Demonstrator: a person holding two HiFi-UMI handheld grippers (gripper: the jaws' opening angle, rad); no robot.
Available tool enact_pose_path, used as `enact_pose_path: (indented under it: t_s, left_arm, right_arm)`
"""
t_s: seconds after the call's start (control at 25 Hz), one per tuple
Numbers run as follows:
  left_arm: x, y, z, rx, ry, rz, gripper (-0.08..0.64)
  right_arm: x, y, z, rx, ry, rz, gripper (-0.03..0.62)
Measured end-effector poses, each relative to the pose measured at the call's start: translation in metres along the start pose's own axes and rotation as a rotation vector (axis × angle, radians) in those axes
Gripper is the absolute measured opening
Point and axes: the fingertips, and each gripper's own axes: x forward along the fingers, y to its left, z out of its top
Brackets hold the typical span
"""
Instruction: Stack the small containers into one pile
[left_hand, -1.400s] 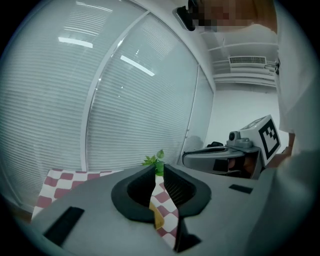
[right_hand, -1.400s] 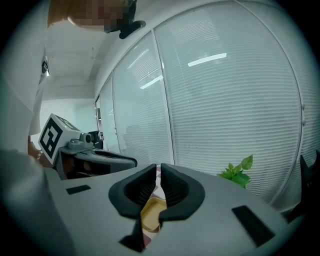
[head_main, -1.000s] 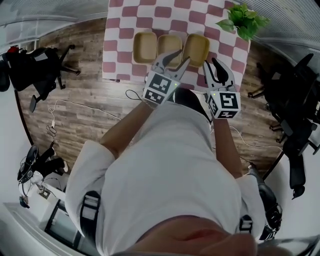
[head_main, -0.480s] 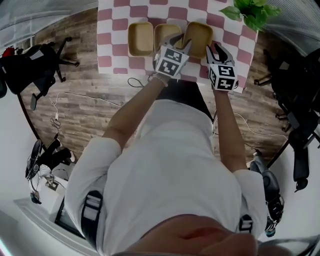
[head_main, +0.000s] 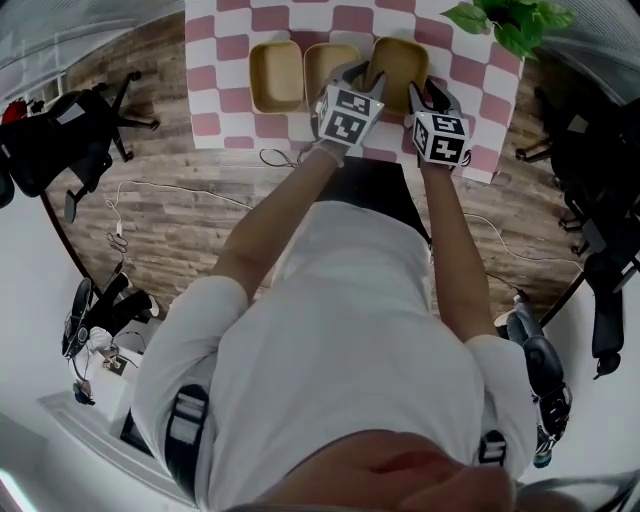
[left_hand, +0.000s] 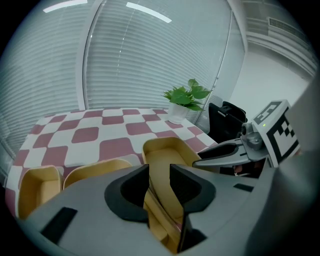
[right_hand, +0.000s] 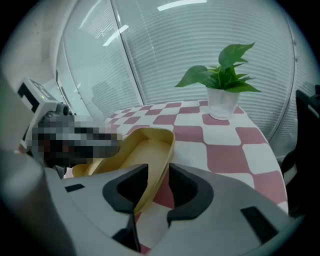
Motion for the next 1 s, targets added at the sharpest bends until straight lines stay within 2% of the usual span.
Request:
enact_pose_path:
  t_s: [0.08, 0.24, 0.4, 0.72, 1.0]
  left_arm:
    - [0.002, 0.001, 0.000, -0.006, 0.003, -0.003, 0.121]
    - [0.002, -0.002, -0.002, 0.001, 0.014, -0.014, 0.121]
    - [-0.003, -0.004, -0.003, -0.006, 0.017, -0.013, 0.121]
    - [-0.023, -0.014, 0.015, -0.024, -0.015, -0.019, 0.121]
    - [-0.059, -0.027, 0.053, -0.024, -0.106, -0.022, 0.108]
  right_arm:
    - [0.004, -0.003, -0.004, 0.053, 0.007, -0.007, 0.131]
    - [0.004, -0.013, -0.006, 0.208, -0.014, -0.039, 0.047]
    - [-0.002, -0.017, 0.001, 0.299, -0.034, -0.047, 0.038]
    - [-0.028, -0.014, 0.041, 0.346, -0.090, -0.001, 0.038]
    - [-0.065, -0.006, 0.071, 0.364, -0.142, 0.032, 0.038]
